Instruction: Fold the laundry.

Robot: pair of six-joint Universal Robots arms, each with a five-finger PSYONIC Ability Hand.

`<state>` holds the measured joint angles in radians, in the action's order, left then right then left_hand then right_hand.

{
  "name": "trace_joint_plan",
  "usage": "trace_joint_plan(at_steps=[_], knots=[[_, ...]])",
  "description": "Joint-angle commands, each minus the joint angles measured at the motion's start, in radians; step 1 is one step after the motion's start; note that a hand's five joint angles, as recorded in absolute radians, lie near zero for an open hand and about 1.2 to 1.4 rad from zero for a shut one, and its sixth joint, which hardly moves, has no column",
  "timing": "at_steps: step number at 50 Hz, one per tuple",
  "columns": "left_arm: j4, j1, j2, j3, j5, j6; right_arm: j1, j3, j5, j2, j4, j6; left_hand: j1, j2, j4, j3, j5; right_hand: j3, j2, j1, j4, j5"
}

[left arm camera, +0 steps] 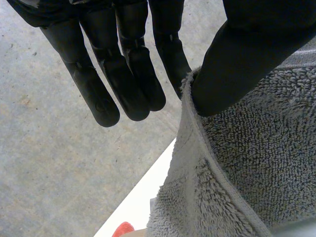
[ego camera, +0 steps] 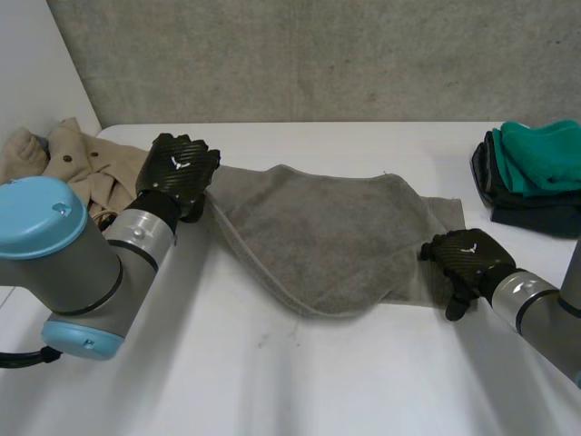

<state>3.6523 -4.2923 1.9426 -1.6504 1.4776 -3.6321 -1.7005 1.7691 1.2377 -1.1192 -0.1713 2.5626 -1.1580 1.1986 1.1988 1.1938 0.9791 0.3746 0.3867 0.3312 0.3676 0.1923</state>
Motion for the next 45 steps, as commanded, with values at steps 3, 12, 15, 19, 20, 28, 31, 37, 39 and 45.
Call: trace_joint_plan(at_steps=[3, 12, 15, 19, 20, 28, 31, 37, 39, 45], knots=[[0.002, -0.006, 0.002, 0.003, 0.0, 0.0, -0.005, -0.098, 0.005, 0.105, -0.002, -0.047, -0.238, 0.198, 0.197, 0.202, 0.243, 0.024, 0.012, 0.068, 0.031, 0.032], [0.0, -0.017, 0.001, 0.011, -0.002, 0.0, -0.019, -0.181, 0.003, 0.153, -0.002, -0.044, -0.238, 0.198, 0.197, 0.202, 0.243, 0.382, 0.37, 0.426, 0.389, 0.39], [0.0, -0.021, -0.001, 0.011, -0.002, -0.002, -0.025, -0.215, 0.003, 0.17, -0.001, -0.039, -0.238, 0.198, 0.197, 0.202, 0.243, 0.444, 0.432, 0.488, 0.451, 0.452], [0.0, -0.021, -0.002, 0.011, -0.002, -0.003, -0.039, -0.253, 0.005, 0.194, 0.001, -0.039, -0.238, 0.198, 0.197, 0.202, 0.243, 0.447, 0.435, 0.491, 0.454, 0.455], [0.0, -0.021, -0.002, 0.011, -0.002, -0.003, -0.044, -0.267, 0.005, 0.202, 0.006, -0.039, -0.238, 0.198, 0.197, 0.202, 0.243, 0.447, 0.435, 0.491, 0.454, 0.455], [-0.001, -0.023, -0.002, 0.011, -0.002, -0.005, -0.056, -0.344, 0.005, 0.249, 0.05, -0.042, -0.238, 0.198, 0.197, 0.202, 0.243, 0.453, 0.441, 0.497, 0.46, 0.461], [-0.001, -0.024, -0.002, 0.011, -0.002, -0.005, -0.056, -0.368, 0.005, 0.266, 0.058, -0.042, -0.238, 0.198, 0.197, 0.202, 0.243, 0.564, 0.552, 0.608, 0.571, 0.572], [-0.001, -0.026, -0.002, 0.017, -0.002, -0.005, -0.057, -0.405, 0.002, 0.271, 0.056, -0.035, -0.238, 0.198, 0.197, 0.202, 0.243, 0.846, 0.834, 0.89, 0.853, 0.854], [-0.001, -0.026, -0.002, 0.018, -0.002, -0.005, -0.057, -0.418, 0.002, 0.272, 0.056, -0.033, -0.238, 0.198, 0.197, 0.202, 0.243, 0.847, 0.834, 0.89, 0.854, 0.854], [-0.001, -0.026, -0.004, 0.023, -0.002, -0.005, -0.059, -0.448, 0.005, 0.299, 0.076, -0.032, -0.238, 0.198, 0.197, 0.202, 0.243, 0.494, 0.482, 0.538, 0.502, 0.502]])
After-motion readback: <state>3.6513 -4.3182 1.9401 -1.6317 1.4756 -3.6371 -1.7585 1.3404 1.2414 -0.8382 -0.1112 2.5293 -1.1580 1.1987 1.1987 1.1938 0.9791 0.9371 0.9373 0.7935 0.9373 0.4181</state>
